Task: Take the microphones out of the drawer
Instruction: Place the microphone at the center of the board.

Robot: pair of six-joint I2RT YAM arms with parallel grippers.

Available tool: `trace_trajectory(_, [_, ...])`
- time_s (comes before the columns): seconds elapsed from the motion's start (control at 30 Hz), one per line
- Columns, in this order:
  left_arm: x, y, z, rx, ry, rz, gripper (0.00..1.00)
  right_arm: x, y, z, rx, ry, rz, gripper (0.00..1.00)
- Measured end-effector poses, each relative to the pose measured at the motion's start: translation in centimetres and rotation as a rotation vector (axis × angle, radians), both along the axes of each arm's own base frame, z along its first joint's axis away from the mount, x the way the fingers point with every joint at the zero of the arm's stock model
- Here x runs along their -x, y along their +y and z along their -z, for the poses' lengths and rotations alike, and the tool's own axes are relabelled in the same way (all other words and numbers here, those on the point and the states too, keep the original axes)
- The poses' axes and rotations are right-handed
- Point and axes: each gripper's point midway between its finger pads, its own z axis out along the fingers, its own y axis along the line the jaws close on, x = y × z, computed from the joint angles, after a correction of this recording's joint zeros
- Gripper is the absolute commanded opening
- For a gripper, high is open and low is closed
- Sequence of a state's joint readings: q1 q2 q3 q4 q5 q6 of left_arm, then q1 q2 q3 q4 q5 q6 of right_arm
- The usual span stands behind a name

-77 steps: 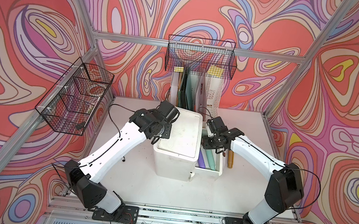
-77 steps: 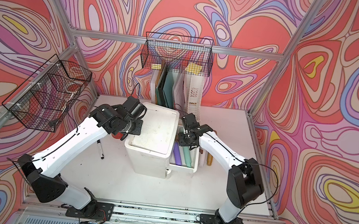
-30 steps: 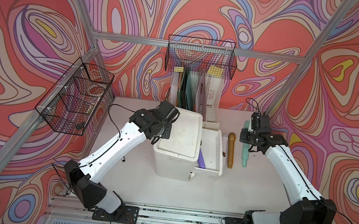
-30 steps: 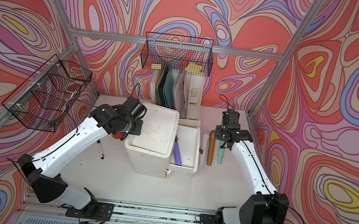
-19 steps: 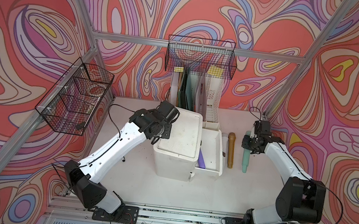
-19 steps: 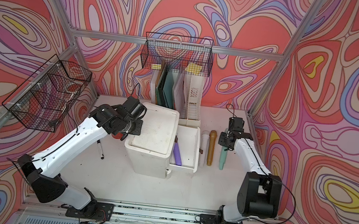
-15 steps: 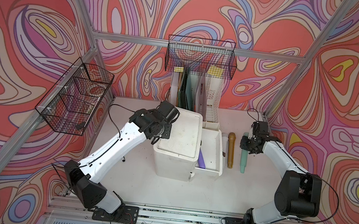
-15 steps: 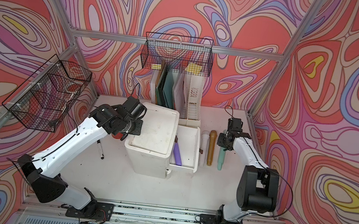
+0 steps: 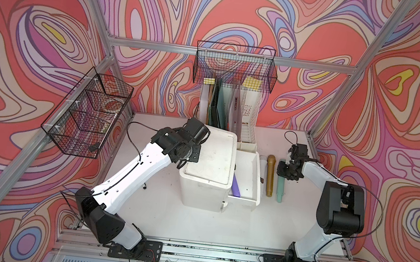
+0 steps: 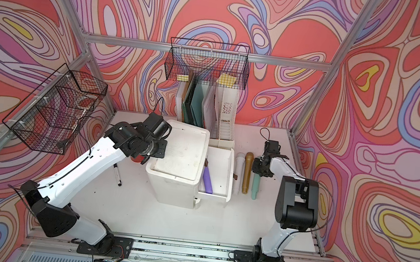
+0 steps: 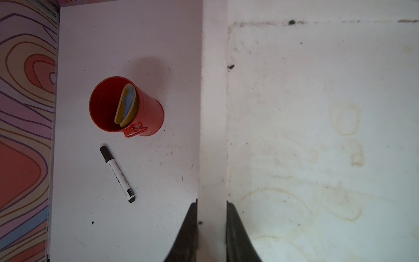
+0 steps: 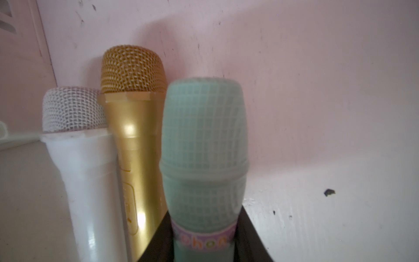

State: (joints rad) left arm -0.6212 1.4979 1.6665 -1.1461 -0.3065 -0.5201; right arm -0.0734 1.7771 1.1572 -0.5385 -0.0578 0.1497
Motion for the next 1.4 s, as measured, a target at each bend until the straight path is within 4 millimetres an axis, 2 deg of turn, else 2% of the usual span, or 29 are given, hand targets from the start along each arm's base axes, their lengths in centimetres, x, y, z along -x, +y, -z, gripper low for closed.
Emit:
trace_trajectory(0.23, [0.0, 0.0, 0.0, 0.0, 0.0, 0.0, 0.0, -0.1, 0.3, 2.1, -0.021, 0.042, -0.007, 0.2])
trace_trajectory(0.4, [0.0, 0.0, 0.0, 0.0, 0.0, 0.0, 0.0, -0.1, 0.6, 2.2, -0.035, 0.045, -0.012, 0.35])
trace_trajectory(0.53, [0.0, 0.0, 0.0, 0.0, 0.0, 0.0, 0.0, -0.1, 0.7, 2.5, -0.046, 0.052, -0.012, 0.4])
trace_trajectory(0.93, [0.0, 0.0, 0.0, 0.0, 0.0, 0.0, 0.0, 0.0, 0.8, 2.5, -0.055, 0.061, -0.002, 0.42])
trace_trajectory(1.03, [0.0, 0.0, 0.0, 0.0, 0.0, 0.0, 0.0, 0.1, 0.8, 1.7, -0.054, 0.054, 0.001, 0.43])
trace_trajectory(1.13, [0.0, 0.0, 0.0, 0.0, -0.001, 0.0, 0.0, 0.2, 0.7, 0.1, -0.045, 0.027, 0.004, 0.43])
trace_trajectory(1.4, [0.0, 0.0, 0.0, 0.0, -0.001, 0.0, 0.0, 0.2, 0.9, -6.9, -0.047, -0.12, -0.005, 0.43])
